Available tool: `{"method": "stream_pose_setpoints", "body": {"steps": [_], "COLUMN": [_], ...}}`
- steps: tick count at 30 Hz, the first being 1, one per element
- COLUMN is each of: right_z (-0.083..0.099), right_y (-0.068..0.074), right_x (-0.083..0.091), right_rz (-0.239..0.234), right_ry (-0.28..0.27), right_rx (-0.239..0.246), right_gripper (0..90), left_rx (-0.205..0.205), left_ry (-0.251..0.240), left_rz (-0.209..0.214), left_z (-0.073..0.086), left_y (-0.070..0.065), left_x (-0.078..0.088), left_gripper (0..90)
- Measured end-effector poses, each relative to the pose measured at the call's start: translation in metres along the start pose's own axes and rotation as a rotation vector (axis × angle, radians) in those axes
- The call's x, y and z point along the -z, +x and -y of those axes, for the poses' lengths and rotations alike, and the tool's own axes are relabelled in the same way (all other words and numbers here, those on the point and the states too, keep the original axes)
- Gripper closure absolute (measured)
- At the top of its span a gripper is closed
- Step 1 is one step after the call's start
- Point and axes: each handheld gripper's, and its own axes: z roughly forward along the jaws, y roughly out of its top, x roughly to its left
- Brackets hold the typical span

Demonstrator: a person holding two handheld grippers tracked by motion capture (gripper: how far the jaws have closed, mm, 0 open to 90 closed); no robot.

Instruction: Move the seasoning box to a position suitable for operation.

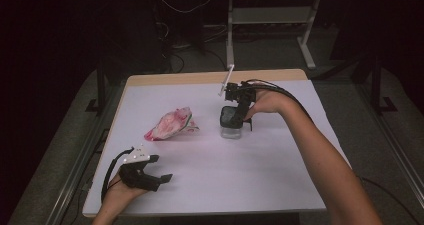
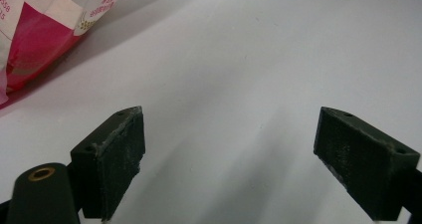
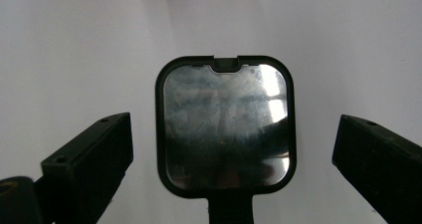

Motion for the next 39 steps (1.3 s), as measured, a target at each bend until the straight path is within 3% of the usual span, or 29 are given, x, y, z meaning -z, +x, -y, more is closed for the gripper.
{"method": "stream_pose_setpoints", "body": {"steps": [5,18,39], "right_z": [-0.004,-0.007,-0.007], "right_y": [0.000,0.002,0.000], "right_x": [-0.019,-0.042,-0.051], "right_rz": [-0.002,-0.022,-0.051], "right_ry": [0.061,0.131,0.144], "right_rx": [0.024,0.043,0.054], "right_gripper": [2.4,6.4,13.9], "left_rx": [-0.007,-0.006,0.002], "left_ry": [0.002,0.004,0.003], "left_rz": [0.014,0.028,0.037], "left_z": [0.000,-0.001,-0.001], "left_y": [0.000,-0.002,-0.002], "left_x": [0.000,-0.002,-0.003], "left_gripper": [12.5,12.5,12.5]}}
